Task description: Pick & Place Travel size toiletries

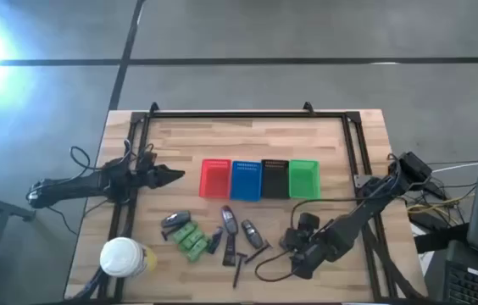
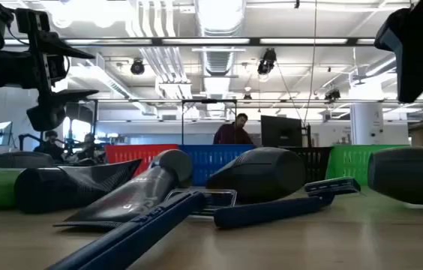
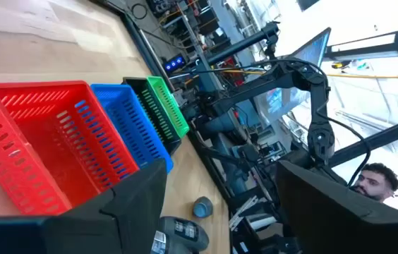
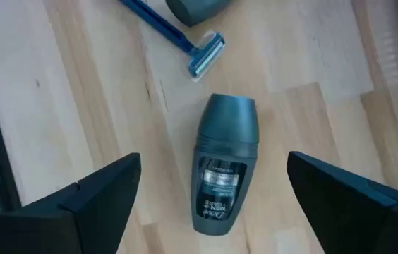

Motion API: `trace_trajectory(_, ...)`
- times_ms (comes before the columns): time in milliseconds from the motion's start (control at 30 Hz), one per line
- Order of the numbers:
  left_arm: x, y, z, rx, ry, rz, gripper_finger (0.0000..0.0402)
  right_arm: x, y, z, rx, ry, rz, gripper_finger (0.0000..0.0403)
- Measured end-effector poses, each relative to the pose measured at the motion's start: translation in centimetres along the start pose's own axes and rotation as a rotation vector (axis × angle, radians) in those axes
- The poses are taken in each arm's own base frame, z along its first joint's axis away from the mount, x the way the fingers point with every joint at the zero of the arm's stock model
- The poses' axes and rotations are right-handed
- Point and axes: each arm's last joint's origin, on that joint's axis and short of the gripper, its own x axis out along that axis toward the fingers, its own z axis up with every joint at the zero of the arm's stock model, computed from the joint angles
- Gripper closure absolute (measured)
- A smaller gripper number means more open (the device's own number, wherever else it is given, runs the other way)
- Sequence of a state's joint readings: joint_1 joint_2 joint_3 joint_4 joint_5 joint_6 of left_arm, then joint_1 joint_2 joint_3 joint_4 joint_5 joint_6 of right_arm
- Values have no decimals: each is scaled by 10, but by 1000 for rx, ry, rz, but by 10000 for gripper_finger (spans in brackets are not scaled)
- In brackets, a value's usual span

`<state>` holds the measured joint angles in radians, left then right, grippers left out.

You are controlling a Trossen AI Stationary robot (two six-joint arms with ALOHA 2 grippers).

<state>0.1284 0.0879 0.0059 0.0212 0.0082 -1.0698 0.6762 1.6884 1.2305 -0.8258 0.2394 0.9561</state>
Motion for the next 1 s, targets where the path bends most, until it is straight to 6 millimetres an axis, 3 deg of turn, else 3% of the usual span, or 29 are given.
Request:
trace_trajectory(400, 0, 0, 0, 0, -1, 1, 131, 3, 1, 0, -9, -4, 19, 71)
trace_trajectory(700, 0, 0, 0, 1, -1, 1, 131, 27, 1, -7, -40, 29, -34, 55)
trace_trajectory(867, 0, 0, 0, 1, -2, 2, 131, 39, -12, -9, -29, 57, -72, 49)
trace_trajectory(1000, 0, 0, 0, 1, -6, 4, 131, 56, -20, -10, 18, 75, 3, 55)
